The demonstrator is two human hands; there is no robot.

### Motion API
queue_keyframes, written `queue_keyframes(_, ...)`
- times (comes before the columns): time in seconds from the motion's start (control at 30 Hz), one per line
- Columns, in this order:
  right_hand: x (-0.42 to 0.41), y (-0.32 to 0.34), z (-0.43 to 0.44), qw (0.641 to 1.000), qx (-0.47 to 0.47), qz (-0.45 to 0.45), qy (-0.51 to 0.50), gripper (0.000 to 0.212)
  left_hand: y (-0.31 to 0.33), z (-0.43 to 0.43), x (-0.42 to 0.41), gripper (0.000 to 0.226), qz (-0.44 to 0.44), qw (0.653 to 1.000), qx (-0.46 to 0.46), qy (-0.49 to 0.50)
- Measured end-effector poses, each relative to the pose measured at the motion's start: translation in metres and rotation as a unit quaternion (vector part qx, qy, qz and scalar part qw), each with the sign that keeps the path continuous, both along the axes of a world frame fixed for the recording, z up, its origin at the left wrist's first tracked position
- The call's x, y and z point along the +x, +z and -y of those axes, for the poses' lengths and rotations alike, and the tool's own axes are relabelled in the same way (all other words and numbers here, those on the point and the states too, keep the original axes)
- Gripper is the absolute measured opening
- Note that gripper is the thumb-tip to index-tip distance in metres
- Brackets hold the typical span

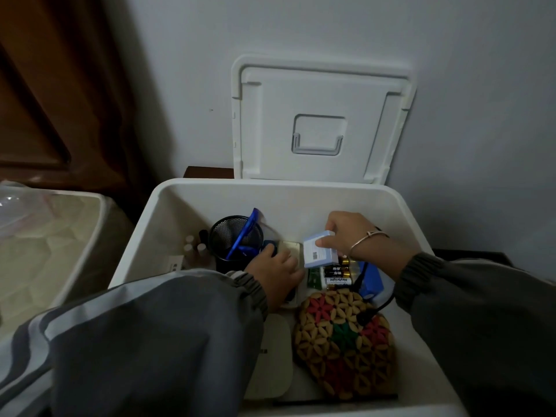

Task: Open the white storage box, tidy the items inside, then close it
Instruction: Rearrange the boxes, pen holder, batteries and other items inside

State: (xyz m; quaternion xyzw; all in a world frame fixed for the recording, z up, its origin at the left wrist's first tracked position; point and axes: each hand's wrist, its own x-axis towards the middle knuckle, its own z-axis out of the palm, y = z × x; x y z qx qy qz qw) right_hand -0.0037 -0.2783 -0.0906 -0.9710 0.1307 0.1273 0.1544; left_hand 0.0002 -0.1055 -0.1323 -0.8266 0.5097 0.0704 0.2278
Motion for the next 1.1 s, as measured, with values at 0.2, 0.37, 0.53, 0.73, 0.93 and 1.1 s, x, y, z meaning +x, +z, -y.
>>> queue_keyframes(0.2,0.007,-0.003,-0.007,1.000,-0.025,-0.010,0.005,0.035,-0.003,0.003,-0.002,0.060,-0.009,0.999,-0.031,0.005)
queue_keyframes(0.37,0.011,-0.009,-0.014,1.000,-0.021,-0.001,-0.007,0.037,-0.002,0.001,0.001,0.061,-0.030,0.998,-0.051,0.021)
queue_keyframes(0.53,0.013,-0.015,-0.026,0.999,-0.038,-0.012,0.002,0.041,-0.002,0.001,-0.002,0.065,-0.041,0.998,-0.039,0.040)
queue_keyframes(0.73,0.014,-0.015,-0.024,1.000,0.015,-0.010,-0.019,0.037,-0.003,-0.001,-0.001,0.067,-0.074,0.994,-0.029,0.073)
queue_keyframes(0.93,0.014,-0.015,-0.020,0.997,0.060,0.001,-0.038,0.025,-0.003,0.000,-0.001,0.070,-0.075,0.994,-0.014,0.073)
queue_keyframes(1.1,0.009,-0.010,-0.024,0.999,0.041,-0.002,-0.024,0.033,-0.002,0.001,-0.001,0.069,-0.085,0.993,-0.014,0.076)
